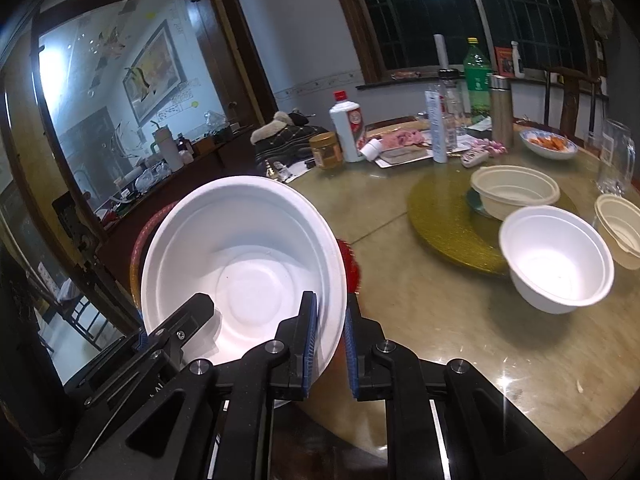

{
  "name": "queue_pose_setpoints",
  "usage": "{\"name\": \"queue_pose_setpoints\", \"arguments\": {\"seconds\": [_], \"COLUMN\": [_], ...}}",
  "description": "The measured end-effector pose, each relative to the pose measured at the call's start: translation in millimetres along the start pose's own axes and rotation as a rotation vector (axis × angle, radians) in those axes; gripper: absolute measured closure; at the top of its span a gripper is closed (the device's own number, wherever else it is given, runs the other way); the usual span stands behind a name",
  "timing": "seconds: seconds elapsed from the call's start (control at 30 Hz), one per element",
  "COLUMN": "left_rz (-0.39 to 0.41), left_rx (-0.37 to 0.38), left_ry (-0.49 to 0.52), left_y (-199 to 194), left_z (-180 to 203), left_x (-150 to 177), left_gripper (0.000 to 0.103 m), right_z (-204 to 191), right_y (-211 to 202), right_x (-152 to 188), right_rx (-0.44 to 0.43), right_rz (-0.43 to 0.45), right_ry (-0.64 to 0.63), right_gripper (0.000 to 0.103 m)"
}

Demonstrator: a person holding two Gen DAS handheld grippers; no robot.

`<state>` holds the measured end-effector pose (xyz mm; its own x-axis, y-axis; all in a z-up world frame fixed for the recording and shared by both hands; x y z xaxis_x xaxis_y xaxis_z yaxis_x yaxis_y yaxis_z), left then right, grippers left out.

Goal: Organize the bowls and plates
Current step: 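Lower the held white bowl over the stacked red plates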

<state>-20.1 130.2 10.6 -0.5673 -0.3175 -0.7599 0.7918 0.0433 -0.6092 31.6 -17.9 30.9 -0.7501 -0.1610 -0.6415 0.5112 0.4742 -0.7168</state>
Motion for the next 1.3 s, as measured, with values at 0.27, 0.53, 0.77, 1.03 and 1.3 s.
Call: {"name": "queue_pose_setpoints", "arguments": {"seconds": [0.27,0.53,0.77,1.03,1.3], "left_rz": [-0.006,0.021,-0.006,-0.109,-0.199], "left_rx": [-0.017,-0.039,-0.055,-0.083,-0.112], "left_ry": [-0.019,-0.014,-0.007,-0.024,-0.039], "left_y": [0,-1,14,39,59], "left_z": [-28,-35,-27,-28,-28], "left_x": [-8,-27,-35,-34,-22], "left_gripper": [0.091,0.091,0.091,0.090,0.090], "right_z": [-33,-44,-33,-15,-5], "right_y": [16,22,32,59,83], "right_x": [-7,-23,-39,-41,-27], "right_rx": [-0.004,-0.028,-0.040,-0.082,-0.096], "right_rz": [-0.014,0.005,-0.007,-0.071,-0.150], "right_ry": [-0.032,-0.046,-0.038,-0.009,0.005], "right_gripper": [0.090,0.090,0.090,0.090,0.090]}}
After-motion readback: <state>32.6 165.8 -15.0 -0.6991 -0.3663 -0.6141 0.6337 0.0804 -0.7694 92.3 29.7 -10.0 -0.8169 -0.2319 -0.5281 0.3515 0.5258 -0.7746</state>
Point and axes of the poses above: each gripper's, at about its wrist camera, not at the fingertips, and y roughly the way its jaws point, z to its right, x to its underside, the point moved 2 cm from there along y, roughly the way its jaws point, and after that the axes turned 8 degrees about -z, right-handed, at the moved point
